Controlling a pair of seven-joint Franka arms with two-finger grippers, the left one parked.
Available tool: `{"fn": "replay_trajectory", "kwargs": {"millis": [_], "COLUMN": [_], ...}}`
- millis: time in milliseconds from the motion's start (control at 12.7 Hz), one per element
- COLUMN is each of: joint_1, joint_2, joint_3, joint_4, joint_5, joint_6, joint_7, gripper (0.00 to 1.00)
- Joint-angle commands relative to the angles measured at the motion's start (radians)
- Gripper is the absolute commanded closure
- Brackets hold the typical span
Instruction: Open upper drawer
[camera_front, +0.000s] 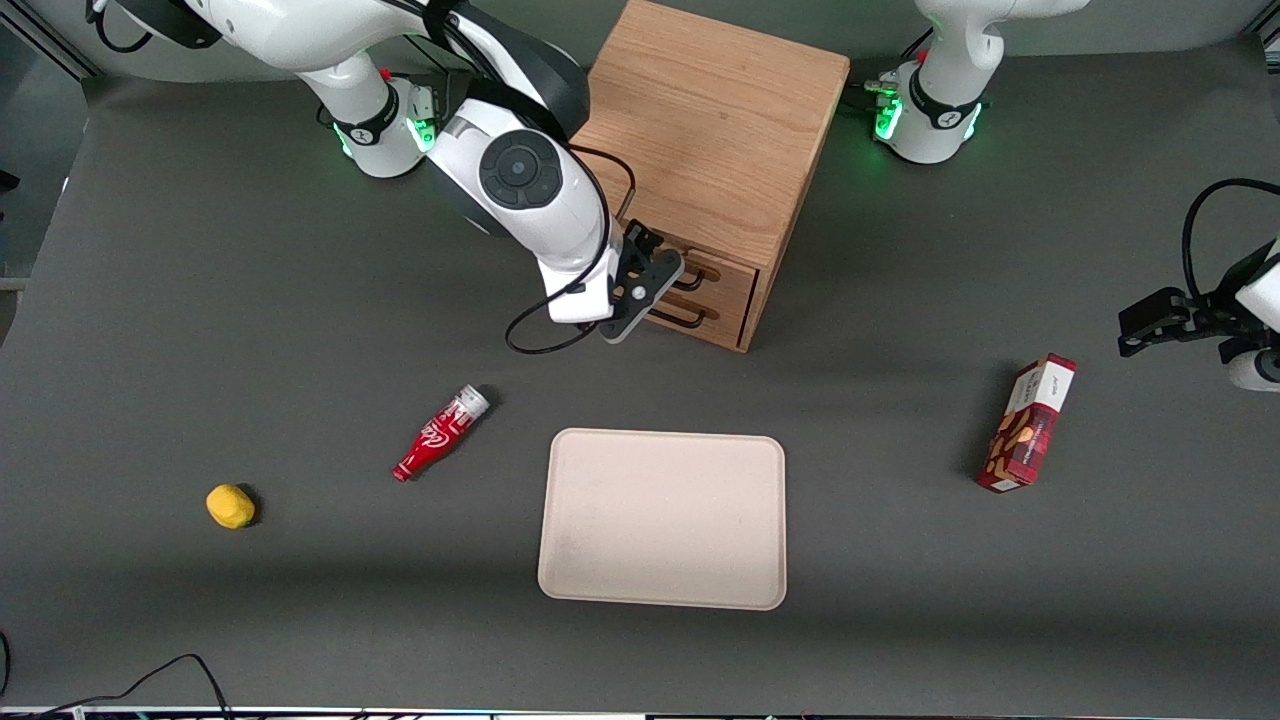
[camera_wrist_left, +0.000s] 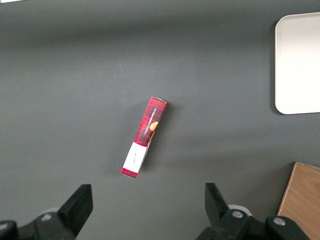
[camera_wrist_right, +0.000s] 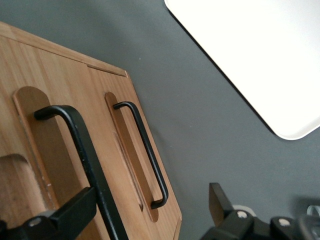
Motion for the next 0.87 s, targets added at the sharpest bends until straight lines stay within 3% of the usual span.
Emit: {"fn": "replay_trajectory", "kwargs": {"millis": [0, 787], "joint_1": [0.003, -0.03], "joint_2": [0.039, 0.009], "joint_3": [-0.016, -0.009], "joint_4": [-0.015, 0.02], "joint_5": [-0.059, -0.007], "joint_6": [0.056, -0.005], "joint_7": [-0.072, -0.109], "gripper": [0.0, 0.0]}}
